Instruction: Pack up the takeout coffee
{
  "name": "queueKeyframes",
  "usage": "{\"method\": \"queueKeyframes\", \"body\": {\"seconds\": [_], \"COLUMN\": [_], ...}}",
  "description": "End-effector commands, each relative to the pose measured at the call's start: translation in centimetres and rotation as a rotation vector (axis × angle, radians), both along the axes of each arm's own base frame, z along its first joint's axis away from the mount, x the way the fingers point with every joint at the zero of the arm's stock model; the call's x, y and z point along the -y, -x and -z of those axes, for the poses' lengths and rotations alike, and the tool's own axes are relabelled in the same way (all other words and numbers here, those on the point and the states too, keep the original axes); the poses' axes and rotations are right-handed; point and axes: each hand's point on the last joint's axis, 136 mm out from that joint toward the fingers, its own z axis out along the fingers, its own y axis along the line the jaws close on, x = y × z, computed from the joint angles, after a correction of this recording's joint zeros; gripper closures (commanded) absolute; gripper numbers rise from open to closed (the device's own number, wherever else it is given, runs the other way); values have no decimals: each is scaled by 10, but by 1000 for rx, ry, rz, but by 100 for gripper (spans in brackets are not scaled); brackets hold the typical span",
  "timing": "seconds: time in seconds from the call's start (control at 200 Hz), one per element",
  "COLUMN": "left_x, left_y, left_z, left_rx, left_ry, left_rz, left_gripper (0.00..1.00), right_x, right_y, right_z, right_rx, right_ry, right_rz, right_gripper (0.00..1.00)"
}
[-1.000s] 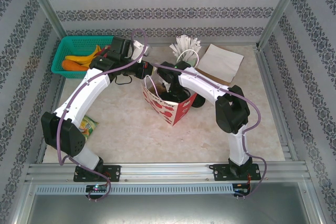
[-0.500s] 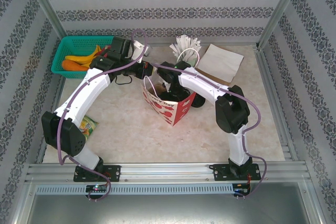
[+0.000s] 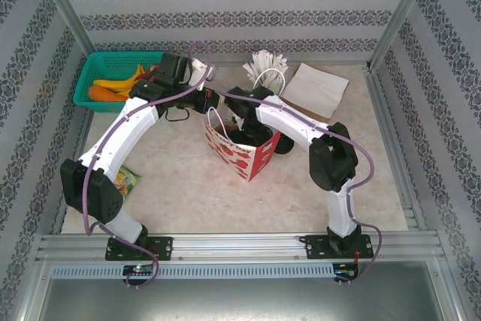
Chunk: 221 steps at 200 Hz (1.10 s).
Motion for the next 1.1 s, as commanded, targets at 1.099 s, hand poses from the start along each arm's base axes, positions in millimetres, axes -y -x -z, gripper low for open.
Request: {"method": "queueKeyframes", "body": {"seconds": [1.099], "left_x": [4], "left_y": [7], "left_z": [4], "left_rx": [-18], "left_ry": [12], "left_rz": [48], "left_gripper": [100], "right_x": [-8], "right_y": [13], "right_z": [-42], "right_rx": [30], "right_ry": [-59], "right_rz": [-56], "right_gripper": [2]}}
